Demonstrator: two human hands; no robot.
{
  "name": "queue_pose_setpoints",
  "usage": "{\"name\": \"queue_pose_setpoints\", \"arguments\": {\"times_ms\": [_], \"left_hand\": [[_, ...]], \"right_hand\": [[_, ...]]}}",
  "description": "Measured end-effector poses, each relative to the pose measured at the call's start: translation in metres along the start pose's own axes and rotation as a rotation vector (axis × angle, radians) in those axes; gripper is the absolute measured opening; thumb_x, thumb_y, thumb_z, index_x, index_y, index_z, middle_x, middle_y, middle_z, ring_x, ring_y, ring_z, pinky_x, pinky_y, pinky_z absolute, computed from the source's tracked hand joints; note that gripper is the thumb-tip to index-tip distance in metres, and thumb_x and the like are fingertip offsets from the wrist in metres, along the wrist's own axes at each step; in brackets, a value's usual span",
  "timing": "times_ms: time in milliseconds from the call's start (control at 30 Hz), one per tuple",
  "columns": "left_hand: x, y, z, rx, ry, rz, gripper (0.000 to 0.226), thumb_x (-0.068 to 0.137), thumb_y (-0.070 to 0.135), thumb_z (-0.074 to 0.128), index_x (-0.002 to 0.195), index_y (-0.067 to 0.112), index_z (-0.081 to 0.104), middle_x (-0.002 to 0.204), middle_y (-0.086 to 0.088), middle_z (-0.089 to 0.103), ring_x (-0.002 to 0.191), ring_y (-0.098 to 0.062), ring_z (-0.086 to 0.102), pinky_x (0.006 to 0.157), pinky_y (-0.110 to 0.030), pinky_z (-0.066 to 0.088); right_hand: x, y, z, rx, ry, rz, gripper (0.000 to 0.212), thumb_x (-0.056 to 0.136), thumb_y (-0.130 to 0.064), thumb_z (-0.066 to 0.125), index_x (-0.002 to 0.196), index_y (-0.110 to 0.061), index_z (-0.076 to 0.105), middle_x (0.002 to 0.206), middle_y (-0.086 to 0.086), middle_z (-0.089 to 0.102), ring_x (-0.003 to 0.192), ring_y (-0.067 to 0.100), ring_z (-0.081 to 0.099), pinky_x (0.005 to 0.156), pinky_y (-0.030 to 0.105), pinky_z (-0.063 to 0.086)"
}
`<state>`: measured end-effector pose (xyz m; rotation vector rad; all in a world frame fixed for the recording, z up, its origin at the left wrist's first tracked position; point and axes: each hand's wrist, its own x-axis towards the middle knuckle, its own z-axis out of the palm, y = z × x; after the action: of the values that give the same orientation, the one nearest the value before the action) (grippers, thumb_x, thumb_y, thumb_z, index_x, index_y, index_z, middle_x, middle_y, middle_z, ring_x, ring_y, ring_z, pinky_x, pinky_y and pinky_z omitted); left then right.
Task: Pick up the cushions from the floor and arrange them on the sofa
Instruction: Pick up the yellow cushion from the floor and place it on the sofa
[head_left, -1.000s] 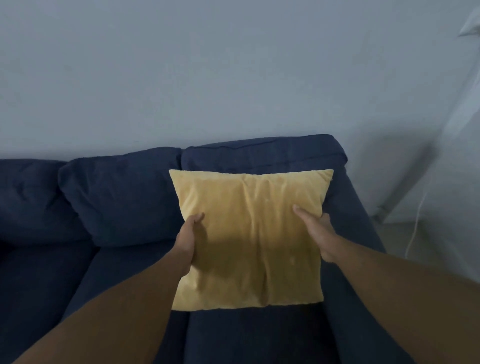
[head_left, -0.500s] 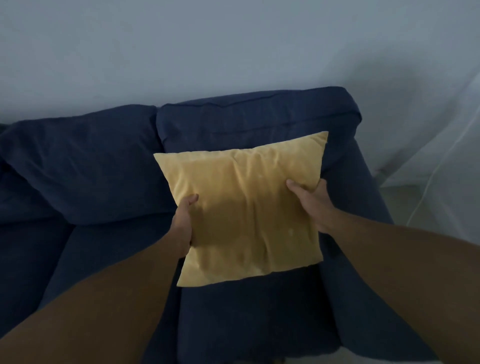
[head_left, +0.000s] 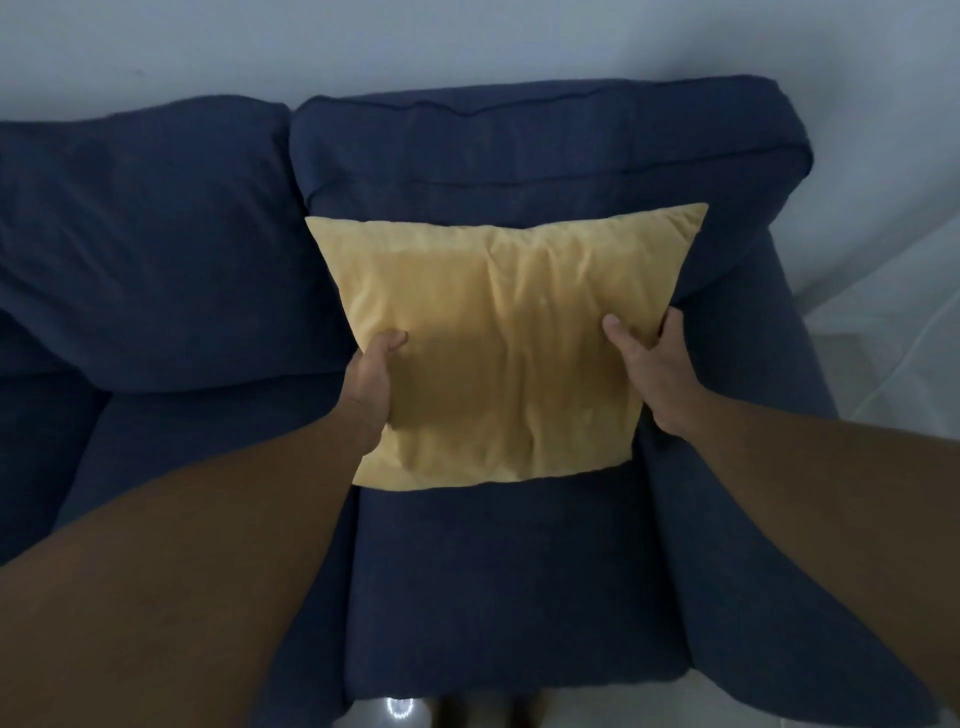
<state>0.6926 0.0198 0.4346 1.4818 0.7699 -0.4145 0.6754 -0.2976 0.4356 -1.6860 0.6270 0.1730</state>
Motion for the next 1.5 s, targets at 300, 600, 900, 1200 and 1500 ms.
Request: {"name": "queue_pose_setpoints", "arguments": {"times_ms": [300, 600, 900, 1200, 1500], "left_hand": [[0.026, -0.008, 0.014, 0.032, 0.007, -0.011, 0.074, 0.064, 0.061, 0.065, 0.129, 0.025, 0.063, 0.131, -0.005, 0.068, 0.119, -0.030, 0.065, 0.101, -0.050, 0.053], [0.036, -0.011, 0.022, 0.095, 0.065, 0.056, 0.088, 0.074, 0.050, 0.063, 0.156, 0.029, 0.039, 0.143, 0.001, 0.057, 0.130, -0.029, 0.054, 0.115, -0.058, 0.042], [0.046, -0.020, 0.034, 0.124, 0.079, 0.072, 0.085, 0.089, 0.049, 0.059, 0.165, 0.031, 0.023, 0.154, 0.002, 0.049, 0.139, -0.028, 0.047, 0.119, -0.052, 0.036], [0.046, -0.039, 0.033, -0.036, 0.065, -0.001, 0.062, 0.087, 0.048, 0.059, 0.146, 0.040, 0.046, 0.129, 0.012, 0.060, 0.120, -0.024, 0.056, 0.109, -0.065, 0.044], [0.052, 0.008, 0.023, -0.182, 0.304, 0.308, 0.069, 0.101, 0.047, 0.060, 0.160, 0.019, 0.035, 0.147, 0.005, 0.054, 0.133, -0.014, 0.050, 0.115, -0.033, 0.038]], "right_hand": [[0.021, 0.026, 0.013, -0.090, 0.120, -0.091, 0.070, 0.092, -0.062, 0.071, 0.148, -0.037, 0.037, 0.132, -0.015, 0.059, 0.117, 0.013, 0.061, 0.109, 0.051, 0.049], [0.005, 0.045, 0.022, -0.272, 0.271, -0.131, 0.064, 0.095, -0.064, 0.065, 0.144, -0.032, 0.039, 0.123, -0.005, 0.063, 0.109, 0.028, 0.064, 0.097, 0.052, 0.055], [-0.001, 0.062, 0.027, -0.282, 0.311, -0.146, 0.059, 0.098, -0.060, 0.065, 0.139, -0.024, 0.043, 0.110, -0.004, 0.062, 0.096, 0.026, 0.063, 0.088, 0.047, 0.056], [0.002, 0.067, 0.028, -0.244, 0.338, -0.206, 0.052, 0.102, -0.056, 0.061, 0.136, -0.019, 0.046, 0.091, -0.011, 0.063, 0.082, 0.007, 0.064, 0.078, 0.039, 0.055], [0.035, 0.032, 0.011, 0.072, 0.360, -0.132, 0.085, 0.096, -0.070, 0.059, 0.164, -0.030, 0.026, 0.148, -0.003, 0.055, 0.125, 0.010, 0.058, 0.103, 0.032, 0.048]]}}
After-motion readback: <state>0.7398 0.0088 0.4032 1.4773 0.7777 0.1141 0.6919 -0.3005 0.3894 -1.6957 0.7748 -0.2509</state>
